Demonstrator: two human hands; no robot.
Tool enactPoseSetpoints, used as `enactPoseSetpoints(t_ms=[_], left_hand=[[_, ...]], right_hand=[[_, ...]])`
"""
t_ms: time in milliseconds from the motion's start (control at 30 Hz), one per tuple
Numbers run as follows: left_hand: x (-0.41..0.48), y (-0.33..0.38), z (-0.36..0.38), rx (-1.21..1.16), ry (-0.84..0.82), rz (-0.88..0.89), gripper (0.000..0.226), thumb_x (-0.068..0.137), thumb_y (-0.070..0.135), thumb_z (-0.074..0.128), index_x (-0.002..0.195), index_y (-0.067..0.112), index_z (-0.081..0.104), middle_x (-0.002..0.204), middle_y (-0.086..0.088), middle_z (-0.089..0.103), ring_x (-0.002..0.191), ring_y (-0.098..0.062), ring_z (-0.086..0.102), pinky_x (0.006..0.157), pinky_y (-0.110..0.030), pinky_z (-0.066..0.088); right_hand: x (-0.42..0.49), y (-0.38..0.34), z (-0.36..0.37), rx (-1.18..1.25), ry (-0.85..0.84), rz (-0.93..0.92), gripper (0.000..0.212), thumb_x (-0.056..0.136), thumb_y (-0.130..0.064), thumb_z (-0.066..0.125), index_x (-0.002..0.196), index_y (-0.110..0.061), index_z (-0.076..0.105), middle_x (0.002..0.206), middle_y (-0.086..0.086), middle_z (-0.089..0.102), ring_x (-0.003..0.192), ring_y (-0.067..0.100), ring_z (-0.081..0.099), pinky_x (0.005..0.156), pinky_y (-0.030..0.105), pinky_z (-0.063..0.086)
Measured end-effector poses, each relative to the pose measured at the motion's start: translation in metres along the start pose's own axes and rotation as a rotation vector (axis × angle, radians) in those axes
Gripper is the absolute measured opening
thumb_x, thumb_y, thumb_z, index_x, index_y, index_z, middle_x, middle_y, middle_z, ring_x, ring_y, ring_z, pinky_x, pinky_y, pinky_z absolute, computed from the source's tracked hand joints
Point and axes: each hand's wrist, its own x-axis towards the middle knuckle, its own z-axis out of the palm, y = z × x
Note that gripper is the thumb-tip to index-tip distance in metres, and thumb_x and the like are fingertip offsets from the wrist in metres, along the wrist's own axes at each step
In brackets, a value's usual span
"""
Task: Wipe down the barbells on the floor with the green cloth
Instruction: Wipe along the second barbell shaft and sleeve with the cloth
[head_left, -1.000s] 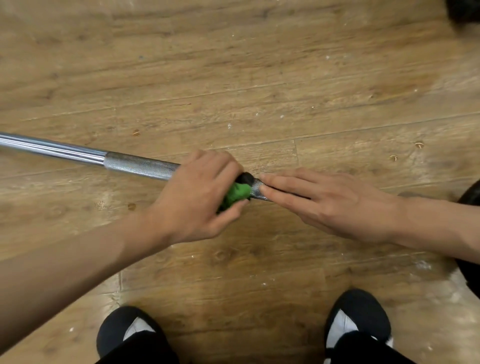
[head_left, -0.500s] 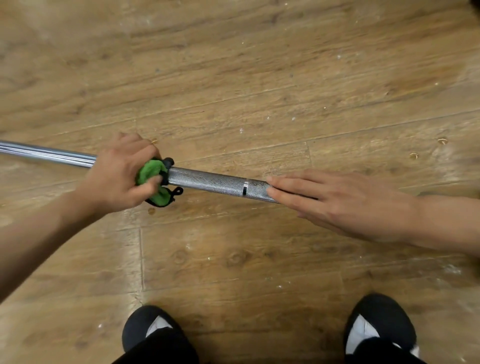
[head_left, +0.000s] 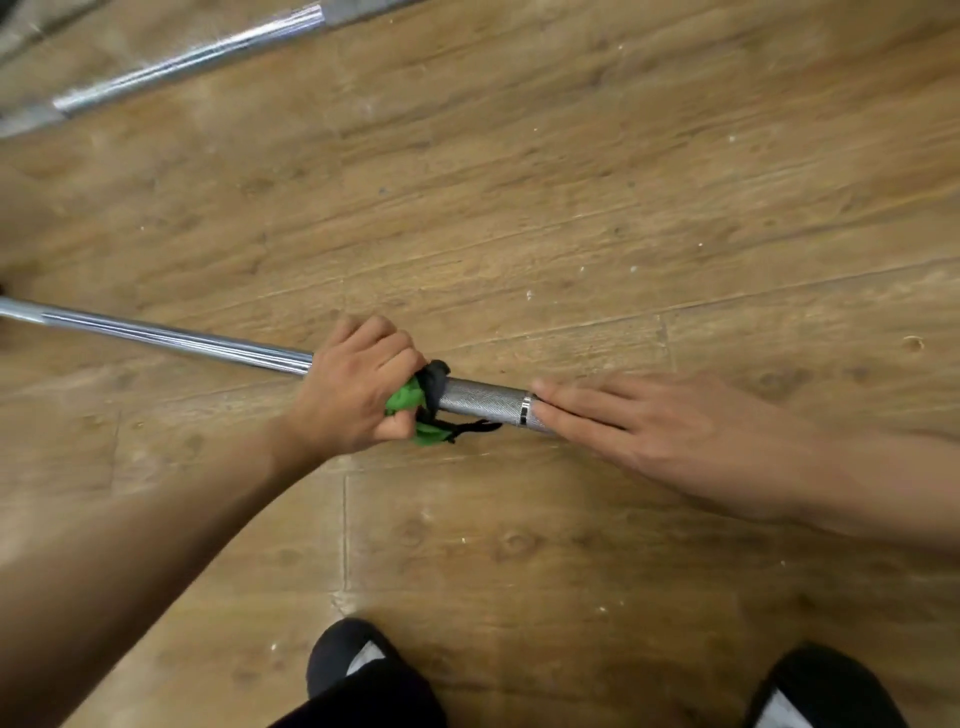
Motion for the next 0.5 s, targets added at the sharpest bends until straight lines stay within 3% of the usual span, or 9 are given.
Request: enactPoseSetpoints(t_ms=[67,133,200,300,400,500], left_hand=[[-0.013,-0.026,-0.006,0.013,-0.065,-0.021,0.037,0.091,0.038,0.041,0.089,0.007,0.059,0.083,-0.011,0.059,0.082,-0.034,0.058,0.078,-0.047,0.039],[-0.015,-0.029,-0.008,-0.013,-0.097,-0.067,0.035,0.089,0.036,0.042,0.088,0.006,0.059,0.084,-0.012,0.059,0.082,-0.034,0.057,0.077,-0.047,0.039],[-0.012,-0.017,-0.010,-0.030,-0.100,-0.162,0.034,0.084,0.033,0.045,0.092,0.004,0.060,0.091,-0.016,0.059,0.085,-0.036,0.055,0.076,-0.047,0.039],[-0.016,-0.005,-0.014,0.006,-0.085,-0.269,0.045,0.085,0.033,0.048,0.112,0.000,0.061,0.110,-0.021,0.057,0.095,-0.039,0.052,0.082,-0.049,0.037],[-0.021,0.003,-0.017,-0.062,-0.059,-0.264,0.043,0.095,0.031,0.048,0.124,0.001,0.055,0.112,-0.022,0.058,0.096,-0.041,0.056,0.086,-0.046,0.036],[-0.024,0.010,-0.021,-0.115,-0.109,-0.227,0.053,0.107,0.045,0.040,0.134,0.002,0.054,0.120,-0.019,0.057,0.104,-0.037,0.055,0.093,-0.044,0.040]], right_hand=[[-0.003,0.000,-0.003,-0.011,0.038,0.001,0.069,0.087,0.007,0.044,0.155,-0.005,0.043,0.161,0.015,0.043,0.122,0.030,0.064,0.076,0.037,0.062],[-0.001,-0.002,-0.001,-0.058,0.008,0.015,0.068,0.085,0.008,0.043,0.153,-0.002,0.046,0.158,0.018,0.046,0.115,0.032,0.066,0.070,0.040,0.062],[0.004,0.000,-0.002,-0.065,-0.005,0.022,0.072,0.084,0.008,0.046,0.156,-0.002,0.040,0.160,0.019,0.042,0.118,0.034,0.063,0.070,0.045,0.062],[0.013,-0.001,-0.004,-0.066,-0.039,0.040,0.073,0.084,0.007,0.049,0.156,-0.001,0.039,0.159,0.019,0.043,0.122,0.034,0.061,0.072,0.046,0.063],[0.029,-0.004,0.000,-0.094,-0.038,0.013,0.069,0.088,0.004,0.049,0.156,0.001,0.037,0.159,0.020,0.044,0.129,0.034,0.058,0.080,0.044,0.063],[0.050,-0.004,0.004,-0.158,-0.019,-0.045,0.073,0.092,0.000,0.058,0.159,-0.001,0.030,0.161,0.020,0.040,0.137,0.034,0.052,0.088,0.045,0.061]])
